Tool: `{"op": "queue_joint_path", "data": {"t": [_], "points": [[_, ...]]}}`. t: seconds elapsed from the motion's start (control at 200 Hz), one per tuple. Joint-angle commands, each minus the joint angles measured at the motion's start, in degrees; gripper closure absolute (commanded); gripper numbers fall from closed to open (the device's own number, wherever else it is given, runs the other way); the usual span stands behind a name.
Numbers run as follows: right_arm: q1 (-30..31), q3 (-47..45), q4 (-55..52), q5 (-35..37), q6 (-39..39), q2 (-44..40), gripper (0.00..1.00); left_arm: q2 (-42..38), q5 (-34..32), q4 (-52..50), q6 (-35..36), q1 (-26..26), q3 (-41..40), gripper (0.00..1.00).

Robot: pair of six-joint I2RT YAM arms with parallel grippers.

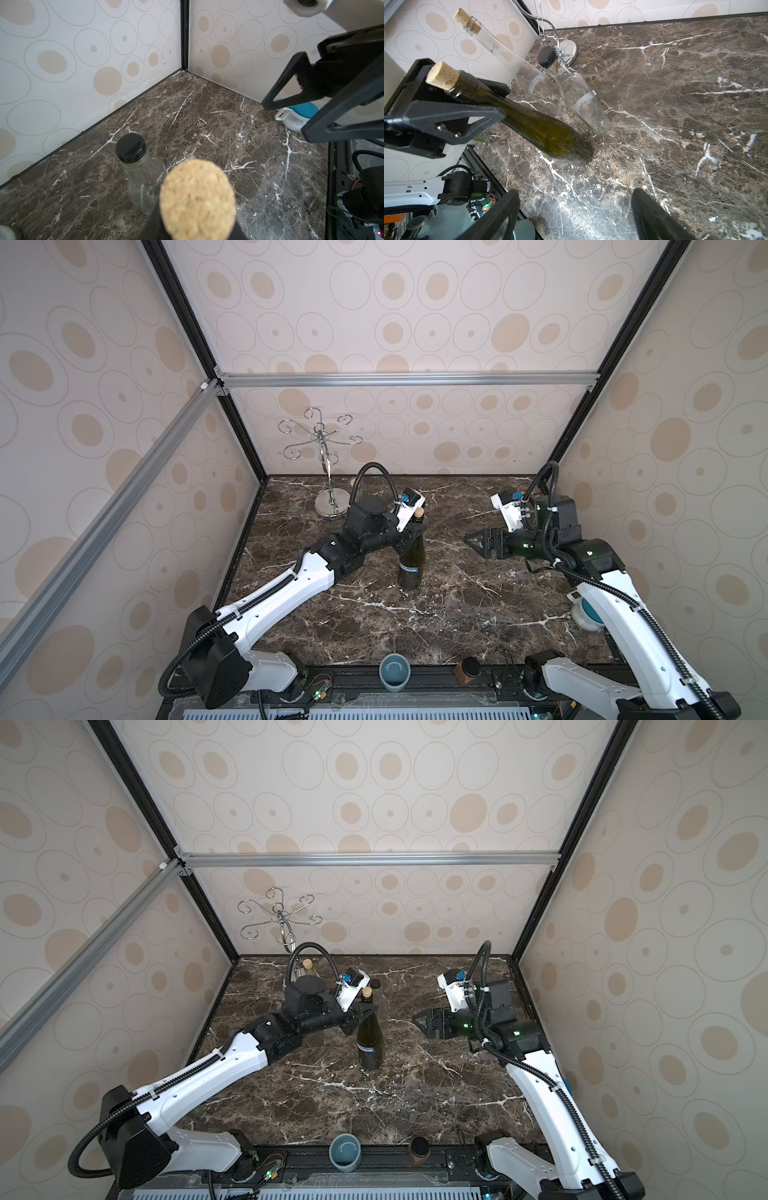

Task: Remove the label from the bottle
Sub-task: Adjust the bottle at the center of the board.

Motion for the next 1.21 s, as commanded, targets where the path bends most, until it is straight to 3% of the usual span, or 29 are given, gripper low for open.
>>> {"op": "queue_joint_path", "data": {"t": [0.0,0.07,0.105,0.455,0.66,0.895,1.201], "points": [[-0.20,1.34,-1.06,0.97,-0.90,-0.29,0.11,-3.64,-5.57,4.99,-3.54,-1.71,5.04,0.93],[-0.20,1.53,-1.19,1.50,-0.87,-0.03,0.09,-3.92,-9.72,5.08,-5.03,-3.00,5.44,0.94],[-0.18,1.70,-1.29,1.75,-0.89,0.08,0.00,-4.06,-11.31,5.12,-5.44,-3.67,5.50,0.94],[-0.18,0.52,-1.76,3.90,-1.09,-0.35,0.00,-4.95,-32.22,7.20,-13.43,-10.92,4.23,0.95],[-0.23,-0.05,-1.55,4.78,-0.62,-0.44,0.01,-4.02,-41.04,8.42,-16.14,-14.90,3.63,0.94],[-0.18,-0.60,-1.63,5.02,-0.57,-0.61,0.01,-1.70,-45.73,6.38,-18.11,-17.22,5.02,0.93],[-0.18,-0.97,-1.63,5.63,-0.36,-0.97,0.02,-0.70,-46.05,6.62,-19.79,-18.09,3.56,0.81]]}}
